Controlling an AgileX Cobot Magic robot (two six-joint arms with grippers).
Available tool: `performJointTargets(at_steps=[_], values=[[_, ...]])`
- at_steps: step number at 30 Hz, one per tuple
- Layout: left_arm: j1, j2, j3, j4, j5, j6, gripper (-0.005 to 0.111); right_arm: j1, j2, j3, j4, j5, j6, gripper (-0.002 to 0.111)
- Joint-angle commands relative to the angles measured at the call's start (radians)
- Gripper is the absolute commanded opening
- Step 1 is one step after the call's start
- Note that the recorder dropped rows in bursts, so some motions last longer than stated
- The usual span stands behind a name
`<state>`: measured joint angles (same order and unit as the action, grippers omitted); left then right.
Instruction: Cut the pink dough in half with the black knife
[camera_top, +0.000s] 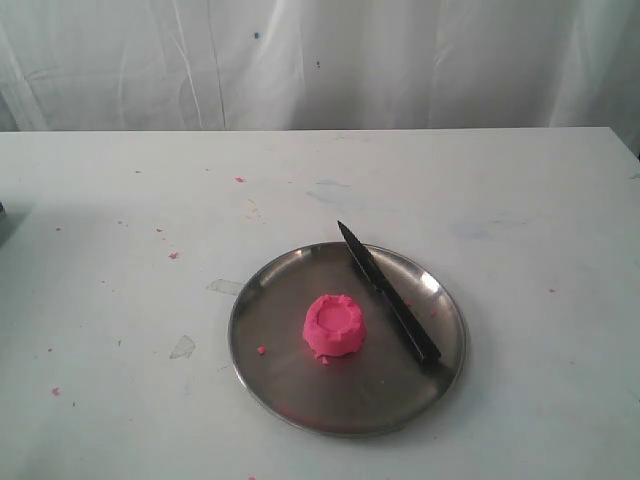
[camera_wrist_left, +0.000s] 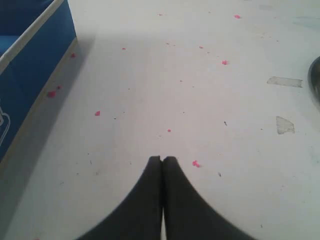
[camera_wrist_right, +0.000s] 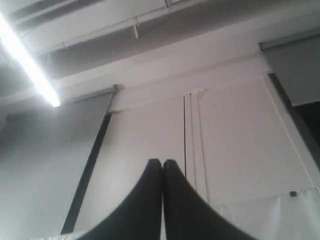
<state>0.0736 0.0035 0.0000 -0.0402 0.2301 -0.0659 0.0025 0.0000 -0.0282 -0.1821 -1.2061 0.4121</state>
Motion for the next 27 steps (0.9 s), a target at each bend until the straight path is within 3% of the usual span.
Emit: performJointTargets(at_steps=[1,7,11,13,17,18,19,23,27], values=[[0.002,-0.003,0.000,-0.004,0.003,0.004,0.000,-0.003,0.000,-0.127,0.170,-0.015,0.044,0.000],[0.002,-0.003,0.000,-0.004,0.003,0.004,0.000,-0.003,0.000,-0.477,0.315,0.009,0.033,0.000],[0.002,-0.003,0.000,-0.004,0.003,0.004,0.000,-0.003,0.000,-0.617,0.315,0.240,0.003,0.000],[0.002,-0.003,0.000,-0.004,0.003,0.004,0.000,-0.003,0.000,-0.662,0.313,0.283,-0.144,0.000],[0.002,-0.003,0.000,-0.004,0.003,0.004,0.000,-0.003,0.000,-0.729,0.209,0.413,-0.652,0.000],[0.002,-0.003,0.000,-0.004,0.003,0.004,0.000,-0.003,0.000,-0.749,0.132,0.549,-0.811,0.000],[0.002,-0.003,0.000,-0.004,0.003,0.004,0.000,-0.003,0.000,-0.753,0.102,0.646,-0.844,0.000],[0.002,-0.003,0.000,-0.004,0.003,0.004,0.000,-0.003,0.047,-0.749,0.028,1.156,-0.855,0.000],[0.002,-0.003,0.000,-0.004,0.003,0.004,0.000,0.004,0.212,-0.747,0.032,1.517,-0.855,0.000]])
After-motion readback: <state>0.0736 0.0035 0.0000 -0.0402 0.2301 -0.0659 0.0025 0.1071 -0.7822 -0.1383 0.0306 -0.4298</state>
